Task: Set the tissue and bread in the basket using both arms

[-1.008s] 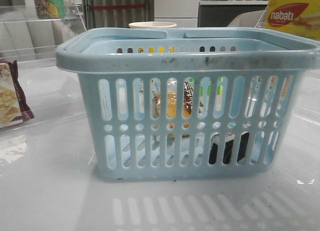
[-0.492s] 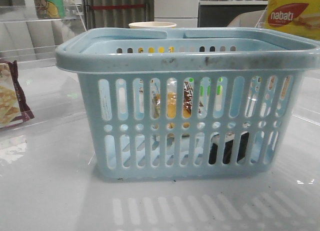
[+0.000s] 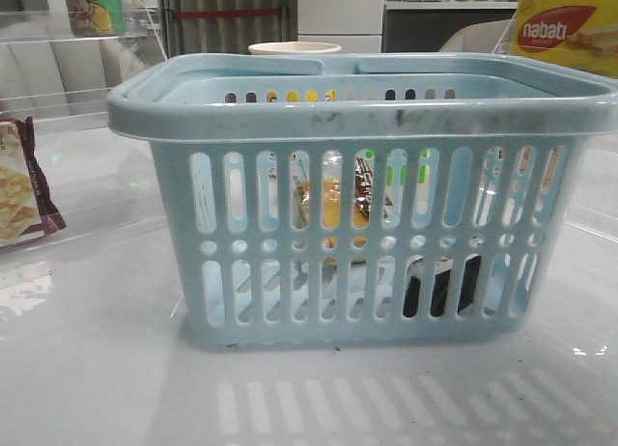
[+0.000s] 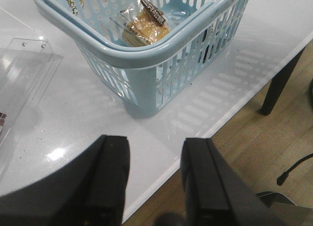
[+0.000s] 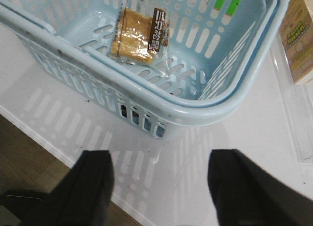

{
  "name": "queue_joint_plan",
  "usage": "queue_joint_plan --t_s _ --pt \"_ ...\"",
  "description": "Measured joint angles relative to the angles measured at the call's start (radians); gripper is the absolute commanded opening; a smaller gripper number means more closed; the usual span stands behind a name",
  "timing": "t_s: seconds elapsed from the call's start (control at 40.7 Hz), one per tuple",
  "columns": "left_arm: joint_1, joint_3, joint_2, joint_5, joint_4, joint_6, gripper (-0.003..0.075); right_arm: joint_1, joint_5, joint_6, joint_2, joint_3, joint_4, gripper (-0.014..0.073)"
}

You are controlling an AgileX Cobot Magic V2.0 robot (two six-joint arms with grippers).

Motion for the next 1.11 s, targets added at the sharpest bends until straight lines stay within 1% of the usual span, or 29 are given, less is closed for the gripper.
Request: queue_joint_plan --t_s 0.049,0.074,0.123,0.221,0.32,1.106 --pt "0.000 0.000 0.000 0.000 0.000 0.000 0.0194 0.000 0.000 0.000 0.000 0.000 0.002 0.0277" --pt "0.000 0.000 0.000 0.000 0.000 0.000 0.0179 0.000 0.000 0.000 0.000 0.000 0.002 0.0260" --pt "0.000 0.000 0.000 0.000 0.000 0.000 0.0147 0.000 0.000 0.000 -0.002 0.000 0.002 0.0197" --pt "0.000 0.000 0.000 0.000 0.000 0.000 0.0092 0.000 0.000 0.000 -0.002 0.000 0.004 0.0115" --pt "0.000 0.000 0.000 0.000 0.000 0.000 0.0091 0.000 0.000 0.000 -0.002 0.000 0.004 0.0051" --pt "0.000 0.004 -0.012 -0.002 0.000 0.000 0.0091 0.000 0.000 0.000 -0.002 0.000 0.004 0.0057"
